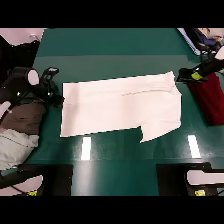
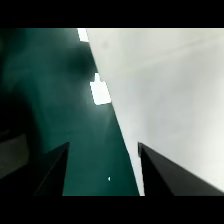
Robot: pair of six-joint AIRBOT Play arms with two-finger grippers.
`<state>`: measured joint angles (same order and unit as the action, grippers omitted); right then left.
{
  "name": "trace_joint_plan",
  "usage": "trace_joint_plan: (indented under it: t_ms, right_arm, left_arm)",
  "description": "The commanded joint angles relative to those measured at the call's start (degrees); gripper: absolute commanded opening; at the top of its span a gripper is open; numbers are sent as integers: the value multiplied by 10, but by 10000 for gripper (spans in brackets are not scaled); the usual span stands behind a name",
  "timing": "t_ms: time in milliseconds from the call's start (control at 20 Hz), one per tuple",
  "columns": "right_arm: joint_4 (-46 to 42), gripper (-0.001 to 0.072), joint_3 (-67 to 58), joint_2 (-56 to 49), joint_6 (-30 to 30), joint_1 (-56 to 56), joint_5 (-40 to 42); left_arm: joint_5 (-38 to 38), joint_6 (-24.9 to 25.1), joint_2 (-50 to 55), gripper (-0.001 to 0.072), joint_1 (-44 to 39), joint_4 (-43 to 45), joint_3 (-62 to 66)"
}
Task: Fold the shirts.
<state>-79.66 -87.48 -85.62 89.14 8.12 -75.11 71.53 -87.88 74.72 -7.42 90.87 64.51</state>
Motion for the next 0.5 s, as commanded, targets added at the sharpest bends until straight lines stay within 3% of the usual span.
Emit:
trace_joint_plan:
  t_ms: [0, 200, 450]
  right_arm:
    - [1, 448, 12, 50, -8, 11, -34]
    - [2, 448, 81, 105, -8, 1, 8]
    - [6, 448, 154, 143, -8, 2, 20]
  left_arm:
    - [16, -32, -75, 504, 0, -29, -87]
    - [-21, -68, -171, 504, 0, -49, -208]
    - [-69, -69, -183, 503, 0, -89, -292]
